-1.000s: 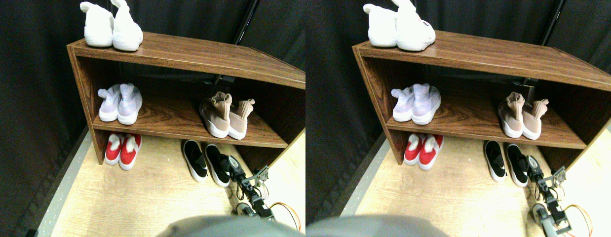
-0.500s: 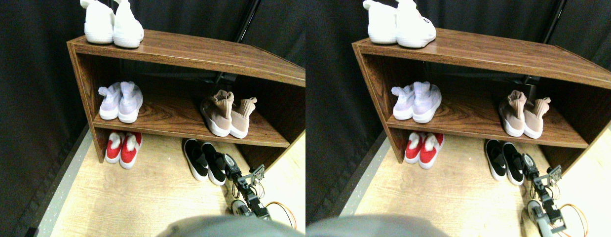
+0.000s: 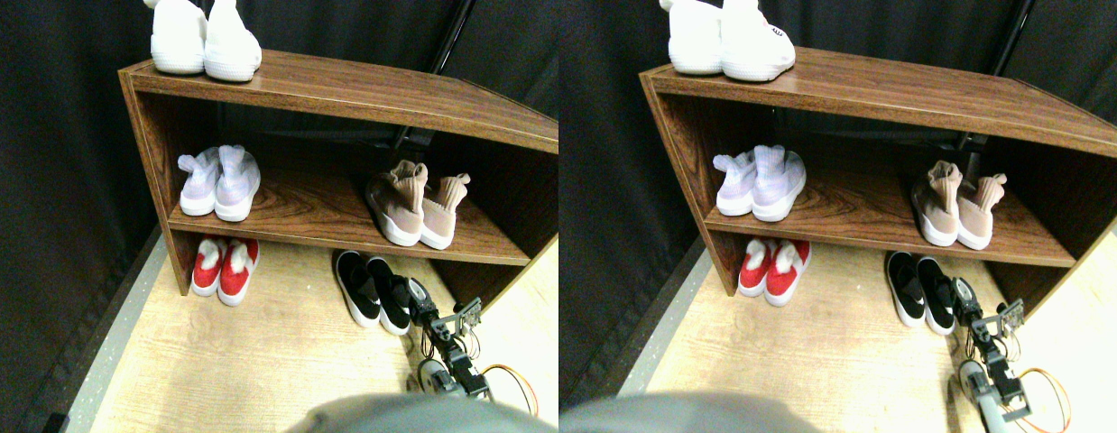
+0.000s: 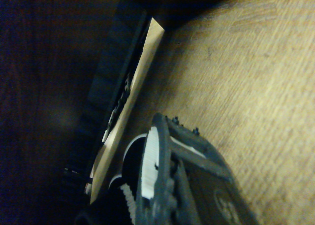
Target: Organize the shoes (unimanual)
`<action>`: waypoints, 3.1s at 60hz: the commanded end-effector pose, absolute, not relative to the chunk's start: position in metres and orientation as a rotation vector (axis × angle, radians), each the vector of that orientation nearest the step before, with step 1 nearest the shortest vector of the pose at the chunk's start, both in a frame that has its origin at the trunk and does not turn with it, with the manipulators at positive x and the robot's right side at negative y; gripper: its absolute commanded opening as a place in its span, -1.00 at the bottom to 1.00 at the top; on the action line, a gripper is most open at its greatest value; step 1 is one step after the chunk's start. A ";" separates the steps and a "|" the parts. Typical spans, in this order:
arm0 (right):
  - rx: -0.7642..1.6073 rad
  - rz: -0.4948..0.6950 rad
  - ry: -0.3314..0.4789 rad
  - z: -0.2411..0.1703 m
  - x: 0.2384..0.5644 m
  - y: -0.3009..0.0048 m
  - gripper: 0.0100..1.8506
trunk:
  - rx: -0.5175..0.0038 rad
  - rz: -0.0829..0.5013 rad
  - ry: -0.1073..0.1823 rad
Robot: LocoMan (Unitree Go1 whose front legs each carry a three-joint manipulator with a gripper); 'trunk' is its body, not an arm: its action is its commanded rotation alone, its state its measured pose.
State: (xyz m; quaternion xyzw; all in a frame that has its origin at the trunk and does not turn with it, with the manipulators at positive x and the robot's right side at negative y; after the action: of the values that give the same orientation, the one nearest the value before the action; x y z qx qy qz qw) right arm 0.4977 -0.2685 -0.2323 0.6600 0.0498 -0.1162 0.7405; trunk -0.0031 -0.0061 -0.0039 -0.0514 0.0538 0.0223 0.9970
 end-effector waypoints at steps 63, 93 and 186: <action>1.344 -0.060 -0.043 -0.150 0.427 -0.294 -0.95 | -0.108 -0.004 0.046; 1.308 0.205 -0.002 -0.111 0.381 -0.247 -0.95 | -0.114 0.015 0.018; 1.320 0.227 0.010 -0.112 0.388 -0.233 -0.95 | -0.114 0.019 0.017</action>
State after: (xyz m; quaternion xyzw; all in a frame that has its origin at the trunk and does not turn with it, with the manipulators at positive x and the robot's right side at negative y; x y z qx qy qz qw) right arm 0.3869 -0.2341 -0.1180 0.6129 0.0157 0.0924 0.7846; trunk 0.0010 -0.0035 -0.0048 -0.0499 0.0096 0.0077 0.9987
